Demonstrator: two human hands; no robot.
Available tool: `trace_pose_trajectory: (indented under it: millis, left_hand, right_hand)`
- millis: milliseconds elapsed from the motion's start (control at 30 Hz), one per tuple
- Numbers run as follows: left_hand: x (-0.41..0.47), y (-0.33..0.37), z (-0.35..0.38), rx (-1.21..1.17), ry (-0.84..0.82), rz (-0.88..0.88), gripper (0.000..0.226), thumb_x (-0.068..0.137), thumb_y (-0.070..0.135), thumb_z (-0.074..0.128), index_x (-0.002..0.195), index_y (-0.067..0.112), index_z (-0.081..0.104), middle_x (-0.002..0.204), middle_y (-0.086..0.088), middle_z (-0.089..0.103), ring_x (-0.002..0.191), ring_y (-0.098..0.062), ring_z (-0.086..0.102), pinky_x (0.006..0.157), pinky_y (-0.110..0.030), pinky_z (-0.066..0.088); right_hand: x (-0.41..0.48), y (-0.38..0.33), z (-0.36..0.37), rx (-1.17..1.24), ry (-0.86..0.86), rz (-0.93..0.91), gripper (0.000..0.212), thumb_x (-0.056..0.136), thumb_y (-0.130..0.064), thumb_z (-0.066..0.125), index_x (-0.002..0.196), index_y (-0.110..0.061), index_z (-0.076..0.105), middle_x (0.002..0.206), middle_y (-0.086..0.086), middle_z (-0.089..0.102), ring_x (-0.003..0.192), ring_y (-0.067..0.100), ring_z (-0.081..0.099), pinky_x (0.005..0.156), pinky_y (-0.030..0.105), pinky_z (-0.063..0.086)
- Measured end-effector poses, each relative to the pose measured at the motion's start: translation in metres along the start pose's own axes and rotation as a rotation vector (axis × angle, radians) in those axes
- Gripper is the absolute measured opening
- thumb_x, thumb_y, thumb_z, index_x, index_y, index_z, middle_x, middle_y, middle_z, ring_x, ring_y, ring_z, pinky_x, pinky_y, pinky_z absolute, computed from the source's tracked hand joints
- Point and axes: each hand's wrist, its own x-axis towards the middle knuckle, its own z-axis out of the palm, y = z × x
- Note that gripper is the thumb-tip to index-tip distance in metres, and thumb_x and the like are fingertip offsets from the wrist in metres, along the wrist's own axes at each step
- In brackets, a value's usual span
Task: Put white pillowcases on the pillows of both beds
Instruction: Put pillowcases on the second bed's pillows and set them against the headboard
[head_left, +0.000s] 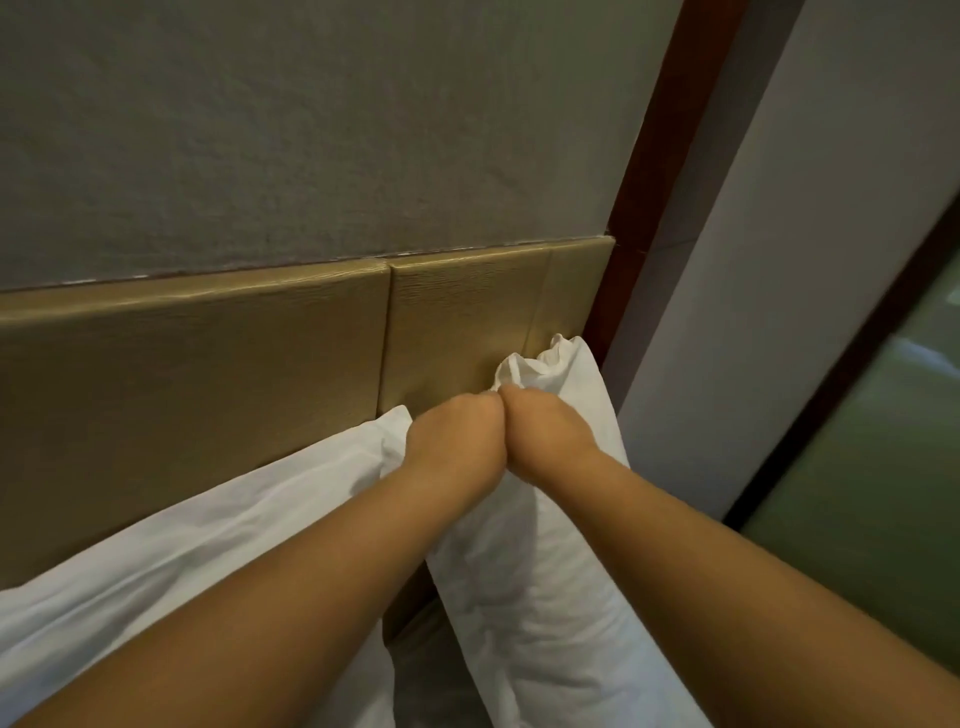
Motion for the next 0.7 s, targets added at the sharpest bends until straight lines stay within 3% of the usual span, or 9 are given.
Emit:
trace_pose_trajectory:
  millis: [100, 200, 267, 400, 533, 600, 700]
  left_hand:
    - [-0.002, 0.001, -0.019, -0.121, -0.009, -0.098, 0.02, 0.094, 0.015, 0.05, 0.111, 0.014, 0.061, 0.104, -0.007, 0.063, 0.097, -0.027, 0.061, 0.072, -0.032, 0.044]
    - [-0.012, -0.026, -0.042, 0.021, 0.05, -0.128, 0.019, 0.093, 0.012, 0.048, 0.105, 0.013, 0.063, 0.086, -0.005, 0.056, 0.081, -0.025, 0.056, 0.067, -0.033, 0.044]
    - [-0.024, -0.045, -0.053, 0.12, 0.111, -0.128, 0.022, 0.091, 0.008, 0.049, 0.109, 0.013, 0.059, 0.086, -0.006, 0.057, 0.075, -0.024, 0.053, 0.063, -0.033, 0.044]
    - [-0.048, -0.055, -0.057, 0.252, 0.208, -0.02, 0.034, 0.089, 0.007, 0.053, 0.121, 0.014, 0.045, 0.087, -0.007, 0.057, 0.068, -0.024, 0.051, 0.052, -0.031, 0.037]
    - [-0.075, -0.036, -0.035, 0.251, 0.283, 0.114, 0.041, 0.088, 0.024, 0.061, 0.125, 0.019, 0.044, 0.116, -0.01, 0.055, 0.088, -0.028, 0.06, 0.058, -0.031, 0.039]
    - [-0.094, -0.023, -0.005, 0.239, 0.259, 0.17, 0.046, 0.088, 0.028, 0.063, 0.129, 0.02, 0.043, 0.126, -0.01, 0.05, 0.098, -0.029, 0.059, 0.062, -0.033, 0.042]
    - [-0.122, -0.003, 0.046, 0.175, 0.142, 0.231, 0.036, 0.09, 0.022, 0.057, 0.124, 0.016, 0.044, 0.121, -0.009, 0.047, 0.094, -0.029, 0.059, 0.059, -0.036, 0.038]
  right_hand:
    - [0.0, 0.004, -0.025, 0.021, 0.149, 0.059, 0.013, 0.088, -0.012, 0.045, 0.086, -0.009, 0.057, 0.086, 0.009, 0.059, 0.089, 0.029, 0.06, 0.064, 0.03, 0.036]
    - [0.002, -0.005, -0.044, 0.171, 0.239, 0.141, 0.026, 0.088, -0.007, 0.039, 0.063, -0.013, 0.039, 0.068, 0.003, 0.045, 0.079, 0.028, 0.047, 0.057, 0.029, 0.03]
    - [-0.003, -0.016, -0.043, 0.241, 0.192, 0.165, 0.021, 0.089, -0.006, 0.038, 0.07, -0.012, 0.045, 0.07, 0.004, 0.05, 0.076, 0.024, 0.046, 0.055, 0.028, 0.032]
    - [-0.025, -0.038, -0.024, 0.159, -0.008, 0.16, 0.009, 0.092, -0.012, 0.047, 0.09, -0.012, 0.056, 0.087, 0.008, 0.057, 0.077, 0.025, 0.054, 0.054, 0.025, 0.036]
    - [-0.057, -0.032, -0.008, 0.071, -0.087, 0.138, 0.021, 0.094, -0.021, 0.049, 0.11, -0.01, 0.059, 0.107, 0.013, 0.061, 0.096, 0.03, 0.059, 0.075, 0.035, 0.045]
    - [-0.082, -0.016, 0.013, 0.091, -0.098, 0.137, 0.02, 0.093, -0.02, 0.049, 0.107, -0.009, 0.059, 0.109, 0.012, 0.062, 0.096, 0.029, 0.058, 0.079, 0.036, 0.046]
    - [-0.121, 0.015, 0.053, 0.09, -0.179, 0.151, 0.015, 0.093, -0.019, 0.048, 0.097, -0.01, 0.059, 0.106, 0.012, 0.063, 0.085, 0.025, 0.054, 0.077, 0.034, 0.043]
